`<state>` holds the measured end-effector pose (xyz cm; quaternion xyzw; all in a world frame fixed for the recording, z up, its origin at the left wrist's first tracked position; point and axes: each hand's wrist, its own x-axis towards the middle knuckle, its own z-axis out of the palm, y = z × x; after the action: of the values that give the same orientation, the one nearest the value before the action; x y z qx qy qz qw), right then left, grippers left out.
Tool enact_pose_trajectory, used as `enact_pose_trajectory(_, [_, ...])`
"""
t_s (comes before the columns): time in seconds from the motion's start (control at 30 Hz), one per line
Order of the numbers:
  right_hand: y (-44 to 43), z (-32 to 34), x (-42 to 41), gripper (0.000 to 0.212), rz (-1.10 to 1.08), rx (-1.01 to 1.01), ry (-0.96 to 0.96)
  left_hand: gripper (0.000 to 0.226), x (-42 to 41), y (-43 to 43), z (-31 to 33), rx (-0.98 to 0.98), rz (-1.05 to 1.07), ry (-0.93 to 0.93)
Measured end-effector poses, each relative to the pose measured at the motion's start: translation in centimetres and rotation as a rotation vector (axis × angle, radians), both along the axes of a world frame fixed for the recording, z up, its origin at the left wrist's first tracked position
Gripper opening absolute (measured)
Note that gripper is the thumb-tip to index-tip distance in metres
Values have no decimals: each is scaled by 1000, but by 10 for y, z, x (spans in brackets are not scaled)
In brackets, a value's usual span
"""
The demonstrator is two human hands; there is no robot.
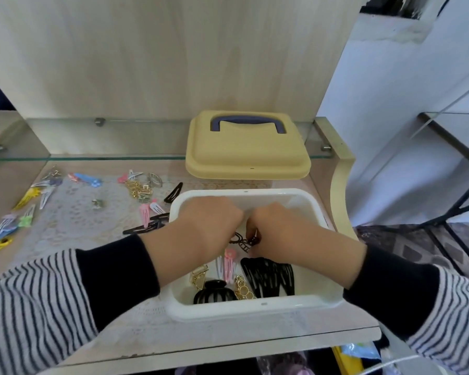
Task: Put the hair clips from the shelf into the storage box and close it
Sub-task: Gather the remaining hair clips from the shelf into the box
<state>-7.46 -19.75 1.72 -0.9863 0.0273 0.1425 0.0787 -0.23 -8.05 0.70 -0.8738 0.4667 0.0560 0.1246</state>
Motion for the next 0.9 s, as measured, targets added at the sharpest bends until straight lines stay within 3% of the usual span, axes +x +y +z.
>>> enact_pose_trajectory(0.27, [2, -1, 8, 32, -8, 30, -14, 13, -1, 1, 2, 112, -28, -51])
enact_pose_trajectory(0.4, [3, -6, 9, 37, -16, 59, -10, 28, -5, -2, 11, 122, -12, -24])
enact_pose_trajectory(0.73, [2, -7, 7, 38, -27, 86, 42, 36, -2, -1, 11, 125, -15, 122])
enact_pose_trajectory(0.9, [-6, -10, 4, 35, -55, 63, 15, 19, -4, 2, 11, 119, -8, 91])
